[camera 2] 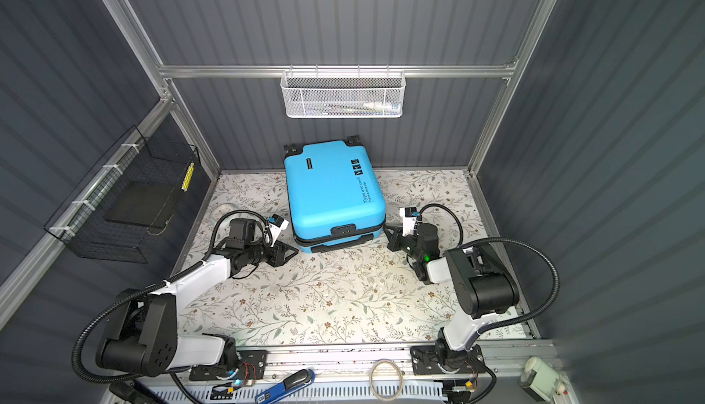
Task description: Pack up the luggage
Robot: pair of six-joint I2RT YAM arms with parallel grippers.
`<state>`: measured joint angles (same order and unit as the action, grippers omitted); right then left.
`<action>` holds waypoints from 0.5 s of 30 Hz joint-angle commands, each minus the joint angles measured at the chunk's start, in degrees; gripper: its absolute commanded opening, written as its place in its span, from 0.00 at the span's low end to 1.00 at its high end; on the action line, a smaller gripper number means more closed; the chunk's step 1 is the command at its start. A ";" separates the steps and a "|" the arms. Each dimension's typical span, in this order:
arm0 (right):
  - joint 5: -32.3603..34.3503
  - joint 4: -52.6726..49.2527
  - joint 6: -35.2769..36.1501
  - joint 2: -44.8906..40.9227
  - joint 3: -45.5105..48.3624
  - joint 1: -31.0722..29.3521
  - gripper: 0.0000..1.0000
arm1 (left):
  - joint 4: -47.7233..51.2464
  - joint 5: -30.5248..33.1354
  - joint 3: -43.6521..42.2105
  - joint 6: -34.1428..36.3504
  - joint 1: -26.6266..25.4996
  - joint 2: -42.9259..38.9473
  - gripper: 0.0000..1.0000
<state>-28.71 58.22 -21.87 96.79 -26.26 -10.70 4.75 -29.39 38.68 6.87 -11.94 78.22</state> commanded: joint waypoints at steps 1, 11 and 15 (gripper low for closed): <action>-1.26 -0.82 0.86 -1.59 -0.02 -0.29 0.00 | -1.62 3.39 0.35 0.11 -0.18 -0.36 0.50; -1.26 -0.89 0.86 -1.17 -0.10 -0.29 0.00 | -1.86 2.05 3.14 5.43 -0.18 3.42 0.51; -1.17 -1.00 0.95 -1.20 -0.10 -0.29 0.00 | -0.09 0.84 5.29 7.31 -0.21 5.88 0.50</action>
<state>-28.69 58.13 -21.87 96.71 -26.26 -10.70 3.05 -26.87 41.47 11.25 -11.94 82.78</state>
